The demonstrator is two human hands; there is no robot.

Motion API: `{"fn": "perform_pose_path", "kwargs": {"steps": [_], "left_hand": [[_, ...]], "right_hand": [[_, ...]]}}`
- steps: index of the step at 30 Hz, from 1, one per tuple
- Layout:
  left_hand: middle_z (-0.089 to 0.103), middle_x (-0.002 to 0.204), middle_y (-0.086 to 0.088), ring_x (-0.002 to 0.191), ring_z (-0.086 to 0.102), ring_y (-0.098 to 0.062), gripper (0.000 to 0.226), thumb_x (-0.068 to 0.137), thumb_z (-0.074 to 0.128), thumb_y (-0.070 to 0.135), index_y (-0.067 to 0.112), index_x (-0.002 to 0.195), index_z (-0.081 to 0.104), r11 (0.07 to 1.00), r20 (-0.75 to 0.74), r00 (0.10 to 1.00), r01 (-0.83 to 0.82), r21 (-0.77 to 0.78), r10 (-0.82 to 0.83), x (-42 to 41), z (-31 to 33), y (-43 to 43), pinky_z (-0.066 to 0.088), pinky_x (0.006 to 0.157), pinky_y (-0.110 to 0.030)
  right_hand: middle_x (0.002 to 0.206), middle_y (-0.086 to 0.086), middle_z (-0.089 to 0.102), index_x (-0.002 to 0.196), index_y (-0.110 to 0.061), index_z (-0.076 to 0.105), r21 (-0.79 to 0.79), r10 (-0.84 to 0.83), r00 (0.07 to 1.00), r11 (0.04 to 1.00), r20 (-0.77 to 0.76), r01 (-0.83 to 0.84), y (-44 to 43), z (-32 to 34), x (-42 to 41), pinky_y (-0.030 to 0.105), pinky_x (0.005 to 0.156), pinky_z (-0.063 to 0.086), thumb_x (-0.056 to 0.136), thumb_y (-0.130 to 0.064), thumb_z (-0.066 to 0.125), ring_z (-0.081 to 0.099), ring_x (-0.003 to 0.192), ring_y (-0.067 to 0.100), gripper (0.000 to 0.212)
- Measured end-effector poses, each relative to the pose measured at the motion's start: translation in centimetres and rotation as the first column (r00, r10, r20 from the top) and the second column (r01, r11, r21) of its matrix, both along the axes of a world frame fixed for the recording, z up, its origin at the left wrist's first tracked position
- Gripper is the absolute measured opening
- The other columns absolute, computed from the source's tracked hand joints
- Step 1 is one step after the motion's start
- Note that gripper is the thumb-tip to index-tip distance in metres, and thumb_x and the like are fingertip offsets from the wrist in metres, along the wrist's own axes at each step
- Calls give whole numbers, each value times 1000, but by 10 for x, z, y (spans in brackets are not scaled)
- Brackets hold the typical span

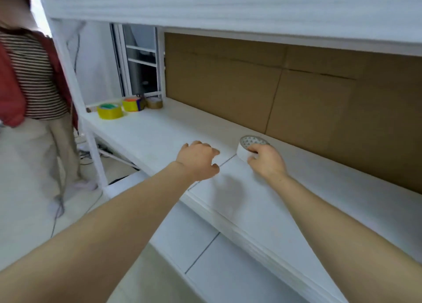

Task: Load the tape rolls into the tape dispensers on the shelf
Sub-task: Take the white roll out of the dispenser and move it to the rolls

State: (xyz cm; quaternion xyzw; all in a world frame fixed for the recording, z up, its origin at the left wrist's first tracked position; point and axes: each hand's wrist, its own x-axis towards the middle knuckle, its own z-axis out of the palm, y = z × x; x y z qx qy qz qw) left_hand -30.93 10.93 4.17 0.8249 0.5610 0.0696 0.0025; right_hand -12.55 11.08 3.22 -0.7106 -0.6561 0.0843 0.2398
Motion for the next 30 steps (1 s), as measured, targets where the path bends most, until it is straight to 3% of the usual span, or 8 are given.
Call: {"fn": "perform_pose_path", "kwargs": {"steps": [2, 5, 16, 30], "left_hand": [[52, 138, -2, 132, 39, -23, 51, 89, 46, 32, 27, 140, 42, 999, 7, 999, -45, 18, 45, -40, 0, 13, 42, 101, -38], [51, 138, -1, 131, 40, -21, 50, 91, 45, 30, 26, 141, 42, 992, 0, 992, -123, 9, 123, -90, -1, 30, 44, 95, -37], [49, 141, 0, 132, 42, -21, 48, 92, 44, 27, 23, 140, 43, 955, 2, 955, -295, -35, 295, -215, -11, 119, 43, 102, -39], [57, 132, -2, 121, 53, -26, 44, 90, 47, 30, 24, 133, 51, 922, 0, 925, -379, -73, 380, -335, -9, 312, 45, 93, -34]], "right_hand": [[135, 8, 56, 125, -21, 58, 11, 24, 1000, 1000, -19, -24, 22, -4, -40, 33, 99, 43, 84, -13, 49, 50, 124, 28, 43], [134, 6, 56, 125, -23, 57, 7, 67, 997, 998, -34, -67, 52, -8, -93, 34, 98, 44, 84, -16, 49, 51, 124, 28, 43], [136, 9, 53, 123, -26, 57, 17, 191, 981, 982, -28, -190, 173, -30, -223, 34, 100, 43, 86, -16, 47, 48, 126, 27, 40], [140, 7, 51, 127, -27, 58, -7, 226, 971, 974, -78, -227, 359, -47, -340, 32, 103, 41, 87, -14, 48, 47, 126, 27, 43]]}}
